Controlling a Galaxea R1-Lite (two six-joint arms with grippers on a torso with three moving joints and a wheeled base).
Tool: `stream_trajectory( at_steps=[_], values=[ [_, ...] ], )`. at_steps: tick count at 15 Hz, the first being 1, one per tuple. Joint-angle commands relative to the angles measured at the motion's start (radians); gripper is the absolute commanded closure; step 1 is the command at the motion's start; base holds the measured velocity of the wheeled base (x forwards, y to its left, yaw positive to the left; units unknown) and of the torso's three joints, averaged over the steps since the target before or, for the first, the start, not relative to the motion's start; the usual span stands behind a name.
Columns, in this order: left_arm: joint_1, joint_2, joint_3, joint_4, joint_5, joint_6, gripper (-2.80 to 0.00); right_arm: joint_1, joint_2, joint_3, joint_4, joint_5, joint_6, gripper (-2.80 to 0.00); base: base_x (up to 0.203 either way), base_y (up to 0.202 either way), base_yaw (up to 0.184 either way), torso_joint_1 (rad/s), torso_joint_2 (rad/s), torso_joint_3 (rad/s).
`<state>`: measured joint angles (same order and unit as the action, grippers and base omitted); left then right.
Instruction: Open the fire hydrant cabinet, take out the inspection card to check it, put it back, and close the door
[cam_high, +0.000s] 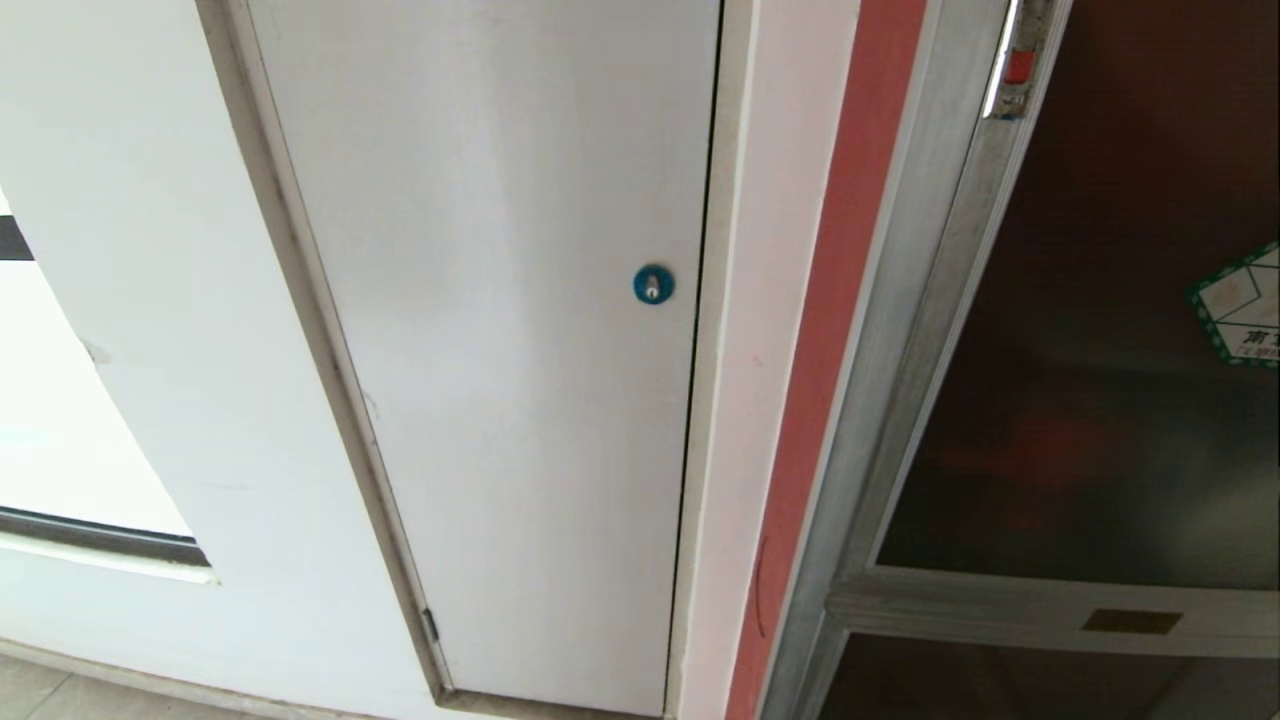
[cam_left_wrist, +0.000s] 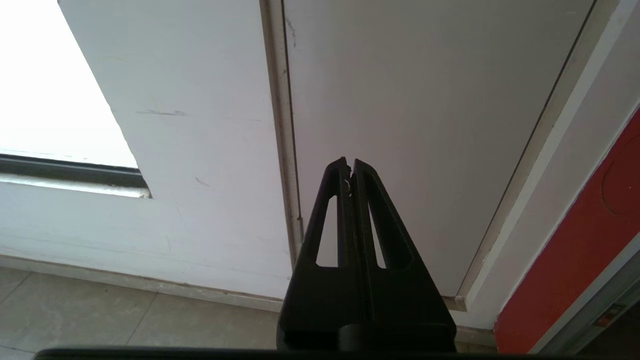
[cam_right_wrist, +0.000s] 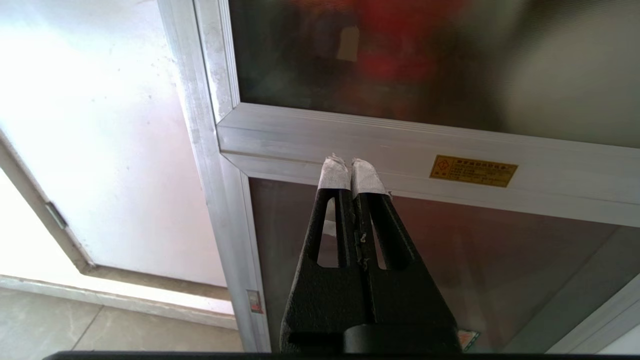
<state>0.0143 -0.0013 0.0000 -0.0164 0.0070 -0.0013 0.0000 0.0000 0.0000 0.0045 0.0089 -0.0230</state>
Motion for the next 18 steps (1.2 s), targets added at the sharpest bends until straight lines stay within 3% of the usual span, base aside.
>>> stream_trajectory(
  at_steps=[1,18],
  values=[
    [0.000,0.001,0.008,0.000,0.001,0.000,0.00,0.000,-0.003,0.000,0.000,0.000,0.000,0.00,0.000,0.000,0.000,0.000,0.00,0.000],
    [0.001,0.001,0.007,0.000,-0.001,0.000,0.00,0.000,-0.003,-0.002,0.002,0.000,-0.006,0.00,0.000,0.000,0.000,0.000,0.00,0.000]
  ],
)
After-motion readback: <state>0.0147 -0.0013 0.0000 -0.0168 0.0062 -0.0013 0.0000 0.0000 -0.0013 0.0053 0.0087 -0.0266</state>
